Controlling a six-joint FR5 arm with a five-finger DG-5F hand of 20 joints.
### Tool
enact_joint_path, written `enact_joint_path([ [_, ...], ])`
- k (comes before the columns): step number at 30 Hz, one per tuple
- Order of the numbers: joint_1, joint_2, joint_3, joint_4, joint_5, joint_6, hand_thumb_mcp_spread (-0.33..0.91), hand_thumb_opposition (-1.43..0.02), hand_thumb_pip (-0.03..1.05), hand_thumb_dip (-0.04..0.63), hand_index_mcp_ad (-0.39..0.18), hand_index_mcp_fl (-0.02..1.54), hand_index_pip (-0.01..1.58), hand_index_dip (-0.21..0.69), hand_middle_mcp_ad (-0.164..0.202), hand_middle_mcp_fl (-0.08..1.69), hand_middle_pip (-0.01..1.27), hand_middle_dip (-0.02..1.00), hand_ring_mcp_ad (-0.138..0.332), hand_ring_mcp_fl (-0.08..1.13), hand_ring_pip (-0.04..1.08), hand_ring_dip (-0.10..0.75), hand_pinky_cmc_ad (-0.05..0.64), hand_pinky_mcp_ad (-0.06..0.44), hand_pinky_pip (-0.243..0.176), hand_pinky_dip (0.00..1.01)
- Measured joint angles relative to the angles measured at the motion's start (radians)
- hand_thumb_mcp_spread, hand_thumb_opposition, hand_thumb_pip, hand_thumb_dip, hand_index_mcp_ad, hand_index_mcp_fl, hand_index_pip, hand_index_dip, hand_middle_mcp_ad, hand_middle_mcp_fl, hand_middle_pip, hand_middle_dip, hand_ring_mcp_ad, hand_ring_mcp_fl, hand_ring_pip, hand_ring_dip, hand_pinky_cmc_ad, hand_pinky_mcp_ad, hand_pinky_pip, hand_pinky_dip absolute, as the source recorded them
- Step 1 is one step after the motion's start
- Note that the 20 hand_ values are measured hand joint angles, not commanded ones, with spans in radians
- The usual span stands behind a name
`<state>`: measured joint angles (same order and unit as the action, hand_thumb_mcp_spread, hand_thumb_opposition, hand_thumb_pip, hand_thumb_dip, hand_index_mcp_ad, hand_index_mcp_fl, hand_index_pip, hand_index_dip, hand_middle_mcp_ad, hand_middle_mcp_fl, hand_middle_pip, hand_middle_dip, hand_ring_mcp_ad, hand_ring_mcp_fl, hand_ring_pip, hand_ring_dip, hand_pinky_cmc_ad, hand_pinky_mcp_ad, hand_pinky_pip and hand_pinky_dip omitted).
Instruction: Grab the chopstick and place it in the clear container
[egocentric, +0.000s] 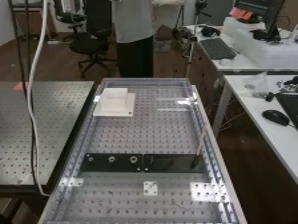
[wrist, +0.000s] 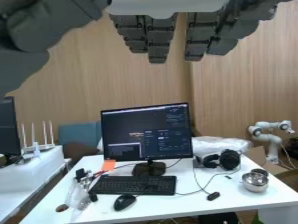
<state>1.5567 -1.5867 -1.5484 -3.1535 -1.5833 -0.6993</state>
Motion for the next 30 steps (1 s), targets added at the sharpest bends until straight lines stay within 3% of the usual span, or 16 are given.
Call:
enact_joint_path([
  [3, 0.0, 0.0, -0.001, 0.0, 0.002, 0.001, 0.12, -0.56, 0.29, 0.007, 0.035, -0.01, 0.07, -0.028, 0.031, 0.0, 0.13, 0.03, 0.154, 0.02, 0.09, 0.0, 0.126, 0.098, -0.059, 0.12],
  [20, 0.001, -0.006, -0.007, 0.012, 0.028, 0.017, 0.12, -0.57, 0.29, 0.007, 0.04, 0.01, 0.07, -0.028, 0.038, 0.0, 0.13, 0.03, 0.166, 0.02, 0.09, 0.0, 0.131, 0.115, -0.061, 0.12],
  [25, -0.004, -0.012, -0.02, 0.027, 0.005, 0.045, 0.12, -0.57, 0.29, 0.003, 0.04, 0.01, 0.08, -0.026, 0.038, 0.0, 0.13, 0.03, 0.164, 0.01, 0.09, 0.0, 0.127, 0.126, -0.061, 0.13],
  [30, -0.009, -0.016, -0.045, 0.055, 0.044, 0.082, 0.12, -0.57, 0.29, 0.007, 0.04, 0.01, 0.08, -0.026, 0.038, 0.0, 0.13, 0.03, 0.168, 0.01, 0.09, 0.0, 0.143, 0.129, -0.061, 0.13],
])
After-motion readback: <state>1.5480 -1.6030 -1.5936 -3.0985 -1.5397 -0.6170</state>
